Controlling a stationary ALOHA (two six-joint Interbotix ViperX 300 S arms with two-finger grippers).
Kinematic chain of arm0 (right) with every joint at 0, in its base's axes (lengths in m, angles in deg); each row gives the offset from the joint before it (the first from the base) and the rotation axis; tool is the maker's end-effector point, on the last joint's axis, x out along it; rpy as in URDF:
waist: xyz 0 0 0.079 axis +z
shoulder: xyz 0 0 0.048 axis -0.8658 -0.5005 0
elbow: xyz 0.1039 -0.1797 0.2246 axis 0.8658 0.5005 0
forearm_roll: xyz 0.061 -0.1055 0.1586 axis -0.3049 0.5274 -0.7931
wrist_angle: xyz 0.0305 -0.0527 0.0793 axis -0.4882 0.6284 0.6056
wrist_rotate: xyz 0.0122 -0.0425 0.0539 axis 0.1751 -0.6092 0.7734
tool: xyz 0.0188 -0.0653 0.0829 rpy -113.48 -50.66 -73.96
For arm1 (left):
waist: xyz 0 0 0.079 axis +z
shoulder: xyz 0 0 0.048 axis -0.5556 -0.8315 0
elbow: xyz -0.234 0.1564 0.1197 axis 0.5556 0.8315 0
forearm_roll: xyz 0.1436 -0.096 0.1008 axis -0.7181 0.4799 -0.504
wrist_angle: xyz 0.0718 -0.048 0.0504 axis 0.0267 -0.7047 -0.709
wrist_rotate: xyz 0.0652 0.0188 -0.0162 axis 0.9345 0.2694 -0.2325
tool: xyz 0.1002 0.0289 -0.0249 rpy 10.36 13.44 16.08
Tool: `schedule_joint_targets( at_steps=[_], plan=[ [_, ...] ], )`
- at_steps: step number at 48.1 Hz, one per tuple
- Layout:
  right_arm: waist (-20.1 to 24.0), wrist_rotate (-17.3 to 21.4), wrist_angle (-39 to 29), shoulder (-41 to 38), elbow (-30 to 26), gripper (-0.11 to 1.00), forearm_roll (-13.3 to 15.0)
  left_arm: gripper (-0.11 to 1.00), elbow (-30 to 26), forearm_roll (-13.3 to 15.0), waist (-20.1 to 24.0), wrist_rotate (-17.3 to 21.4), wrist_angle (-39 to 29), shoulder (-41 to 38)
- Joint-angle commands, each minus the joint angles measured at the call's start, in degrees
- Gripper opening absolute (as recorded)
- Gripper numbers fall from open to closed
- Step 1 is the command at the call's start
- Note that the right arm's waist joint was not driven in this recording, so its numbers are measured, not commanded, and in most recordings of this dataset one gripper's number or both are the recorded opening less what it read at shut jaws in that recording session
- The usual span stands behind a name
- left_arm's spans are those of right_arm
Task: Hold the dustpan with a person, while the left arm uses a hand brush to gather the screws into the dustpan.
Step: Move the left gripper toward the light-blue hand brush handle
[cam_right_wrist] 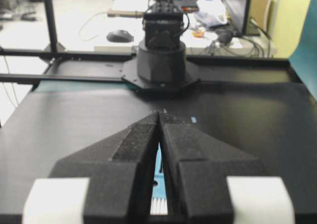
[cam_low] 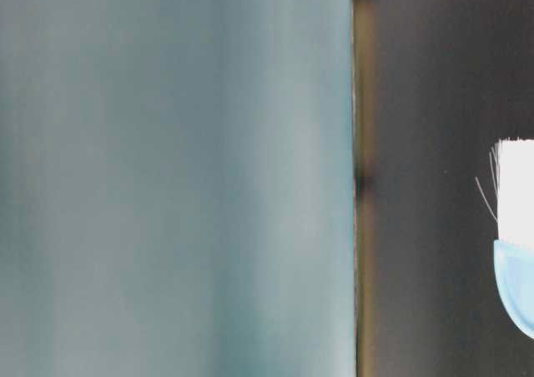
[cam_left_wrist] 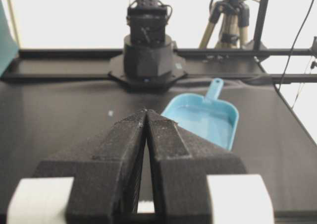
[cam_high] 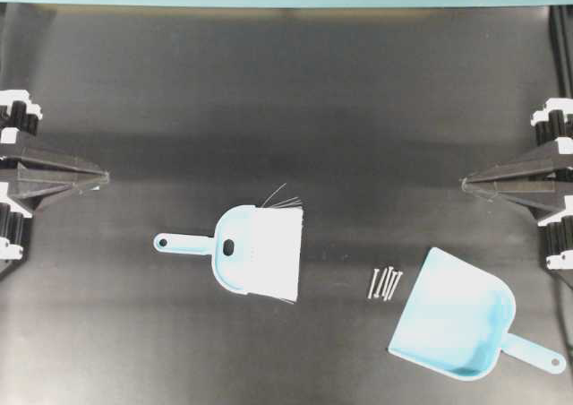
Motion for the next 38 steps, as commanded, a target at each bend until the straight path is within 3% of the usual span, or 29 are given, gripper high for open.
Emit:
schedule_joint_targets(
  at_steps=[1,5,13,24,38],
  plan=[
    [0.00,0.26,0.18,-0.26,-0.18,0.04,-0.26,0.05,-0.18,-2.37,-0.70,-1.14,-1.41,-0.62],
    [0.09,0.26,-1.67,0.62,0.70,0.00,-0.26,0.00,-0.09,-2.37,-0.79,-1.76,-3.25,-0.97],
    [0.00,0.79,-7.47,3.60,1.05,0.00,-0.26,0.00,-0.09,-2.46,-0.97,-2.55,-6.50,-1.85],
    [0.09,0.00,-16.70,8.96,2.20,0.00,-0.35,0.00,-0.26,-2.46,-2.20,-2.81,-21.27,-11.25],
    [0.00,0.00,-19.95,14.85,5.19,0.00,-0.35,0.00,-0.79,-2.46,-2.46,-2.81,-13.27,-24.26]
  ],
)
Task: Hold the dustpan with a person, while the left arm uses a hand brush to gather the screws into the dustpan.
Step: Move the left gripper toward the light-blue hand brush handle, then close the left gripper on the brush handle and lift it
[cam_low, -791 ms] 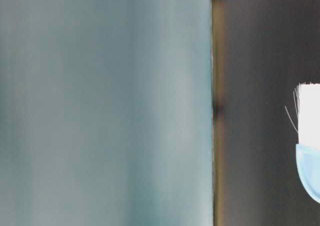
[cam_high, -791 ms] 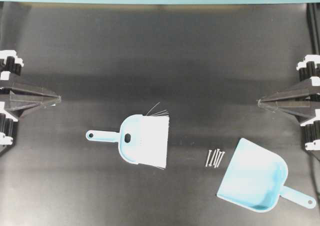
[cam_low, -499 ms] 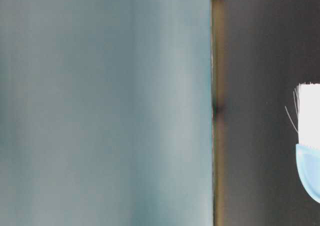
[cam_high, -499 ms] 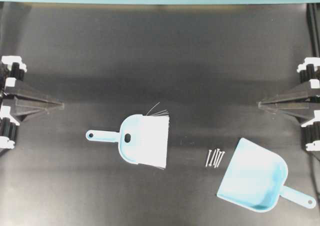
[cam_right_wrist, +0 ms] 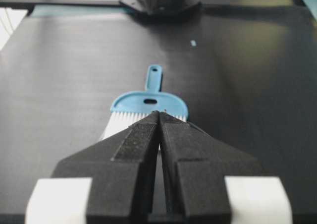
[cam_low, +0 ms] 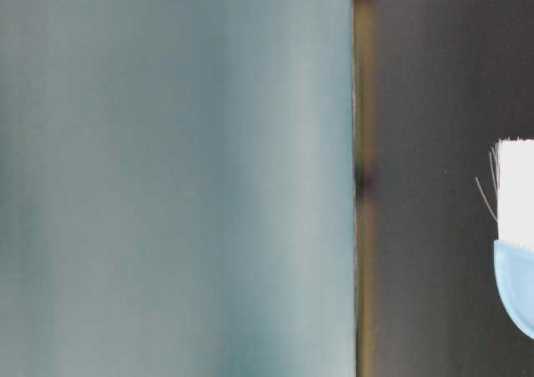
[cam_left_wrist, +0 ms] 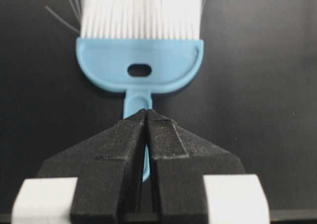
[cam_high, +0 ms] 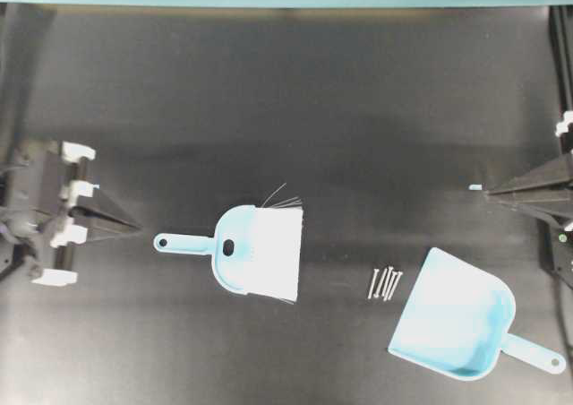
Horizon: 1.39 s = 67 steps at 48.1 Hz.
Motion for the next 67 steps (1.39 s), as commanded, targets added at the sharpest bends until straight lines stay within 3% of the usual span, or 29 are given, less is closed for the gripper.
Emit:
schedule_joint_targets(
  at_steps=[1,10,13,22,27,41,58,62,67],
  plan=[
    [0.00,-0.18,0.09,1.14,0.44,0.00,-0.09,0.00,-0.70,-0.26,0.00,-0.18,3.52,-4.39],
    [0.09,0.70,-0.44,2.99,2.29,0.00,-0.18,0.04,0.97,-0.26,1.05,-0.18,15.03,-11.07],
    [0.09,0.79,-0.62,3.25,2.55,0.00,-0.18,0.17,1.76,-0.26,1.67,-0.18,19.51,-13.36],
    [0.00,0.79,-1.14,4.39,3.34,0.00,-0.18,0.73,3.43,-0.26,2.72,-0.18,31.99,-23.73],
    [0.09,0.79,-1.67,5.63,4.04,0.00,-0.18,0.88,2.29,-0.26,2.72,-0.18,37.71,-29.79],
    [0.09,0.26,-2.81,8.79,5.71,0.00,-0.09,0.87,-3.08,-0.26,2.64,-0.62,39.81,-43.24],
    [0.09,0.09,-7.12,9.84,6.06,0.00,-0.18,0.85,-4.75,-0.26,2.55,-1.49,37.27,-46.58],
    [0.00,0.09,-8.35,9.93,6.24,0.00,-0.18,0.78,-5.45,-0.26,2.55,-1.93,33.57,-46.58],
    [0.00,-0.18,-10.63,9.93,6.68,0.00,-0.09,0.55,-6.24,-0.26,2.11,-2.02,30.23,-46.41]
  ],
)
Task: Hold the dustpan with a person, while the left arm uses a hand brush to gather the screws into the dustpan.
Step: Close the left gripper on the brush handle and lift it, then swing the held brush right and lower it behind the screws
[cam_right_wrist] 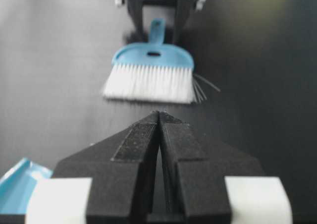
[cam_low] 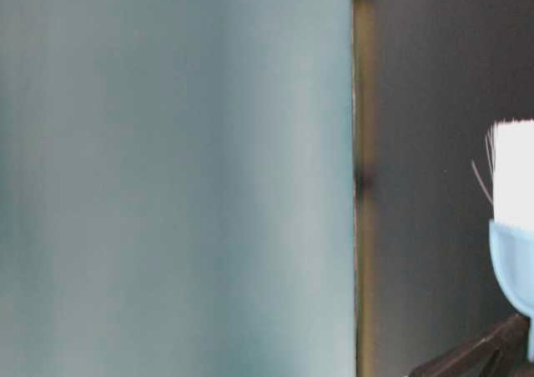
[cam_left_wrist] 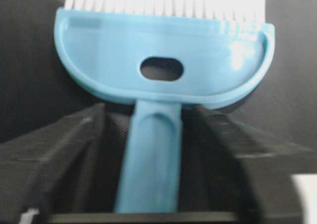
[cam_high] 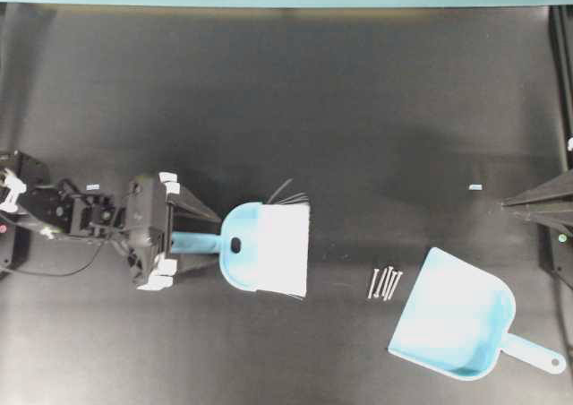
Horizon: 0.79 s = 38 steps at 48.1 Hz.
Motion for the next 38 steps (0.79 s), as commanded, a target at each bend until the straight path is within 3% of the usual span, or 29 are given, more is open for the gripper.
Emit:
schedule_joint_targets(
  at_steps=[1,5,11,16,22,28,38],
  plan=[
    [0.00,-0.53,-1.23,-0.26,0.00,0.00,0.00,0.50,-0.35,-0.26,-0.88,-0.18,-4.48,-0.53],
    [-0.09,-0.53,-1.32,-0.26,0.26,0.00,0.00,0.34,-0.97,-0.26,-1.23,0.53,-6.42,1.05],
    [0.00,-0.53,-1.14,-0.26,0.44,0.00,0.00,0.33,-1.93,-0.26,-1.23,1.58,-9.40,4.31],
    [-0.09,-0.62,-0.79,-0.26,0.79,0.00,0.00,0.33,-3.52,-0.26,-1.32,3.52,-16.08,9.05],
    [-0.09,-0.62,-0.62,-0.26,1.05,0.00,0.00,0.33,-7.21,-0.26,-1.23,5.63,-27.95,15.03],
    [0.00,-0.62,-0.53,-0.26,1.05,0.00,0.00,0.33,-14.33,-0.26,-1.32,9.40,-44.82,21.09],
    [0.00,-0.62,-0.62,-0.18,1.05,0.00,0.00,0.33,-24.79,-0.35,-0.62,16.17,-65.21,23.73]
  ],
)
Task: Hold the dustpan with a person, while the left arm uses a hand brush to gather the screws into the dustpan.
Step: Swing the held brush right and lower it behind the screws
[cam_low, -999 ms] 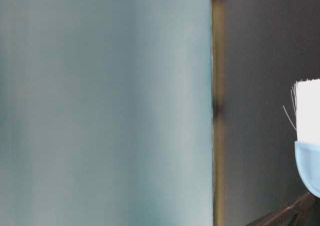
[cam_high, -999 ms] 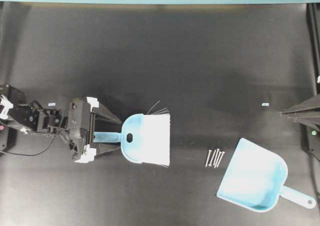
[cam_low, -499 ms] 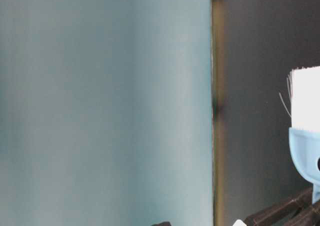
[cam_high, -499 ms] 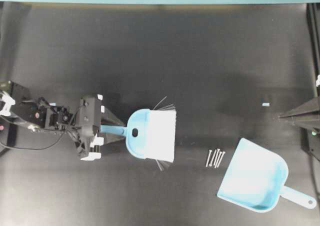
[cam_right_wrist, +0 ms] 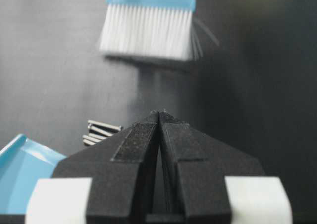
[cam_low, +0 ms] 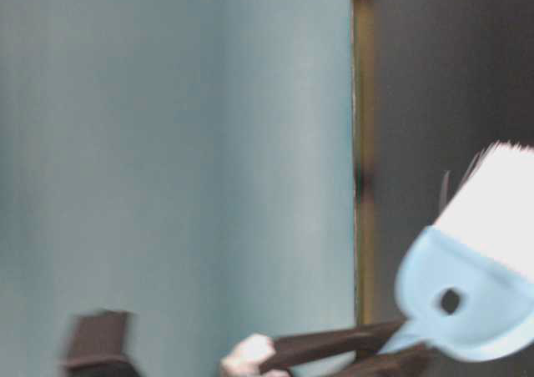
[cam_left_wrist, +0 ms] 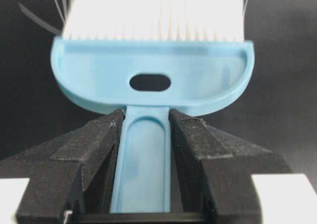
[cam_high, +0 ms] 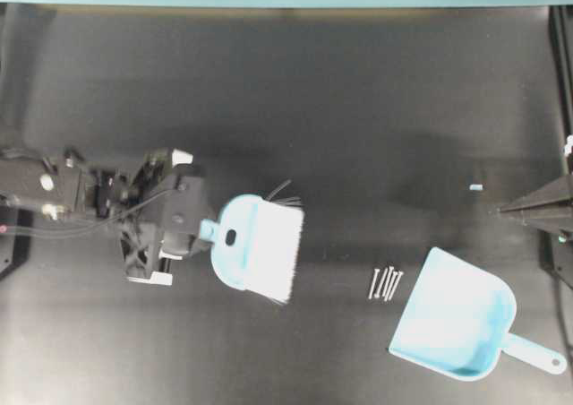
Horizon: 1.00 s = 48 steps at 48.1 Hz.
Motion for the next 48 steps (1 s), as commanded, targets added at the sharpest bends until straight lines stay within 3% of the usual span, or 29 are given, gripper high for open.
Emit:
schedule_joint_targets(
  at_steps=[1,16,20,31,39,48],
  plan=[
    [0.00,-0.35,0.62,-0.26,-0.26,0.00,0.00,0.33,-5.71,-0.18,0.62,2.46,-9.40,0.26],
    [0.00,-0.35,0.53,-0.18,-0.26,0.00,0.00,0.33,-24.43,-0.35,1.49,16.52,-29.88,-10.20],
    [0.00,-0.35,0.53,-0.18,-0.26,0.00,0.00,0.33,-29.97,-0.70,2.11,18.54,-35.16,-12.83],
    [0.00,-0.35,0.62,0.09,-0.18,0.00,0.00,0.33,-43.15,-0.88,3.69,19.42,-51.42,-20.04],
    [0.00,-0.35,0.62,0.35,-0.09,0.00,0.00,0.33,-47.29,-1.05,4.04,19.51,-53.35,-23.55],
    [-0.09,-0.35,0.62,0.35,-0.09,0.00,0.00,0.33,-48.34,-1.14,3.87,19.34,-53.17,-27.25]
  ],
)
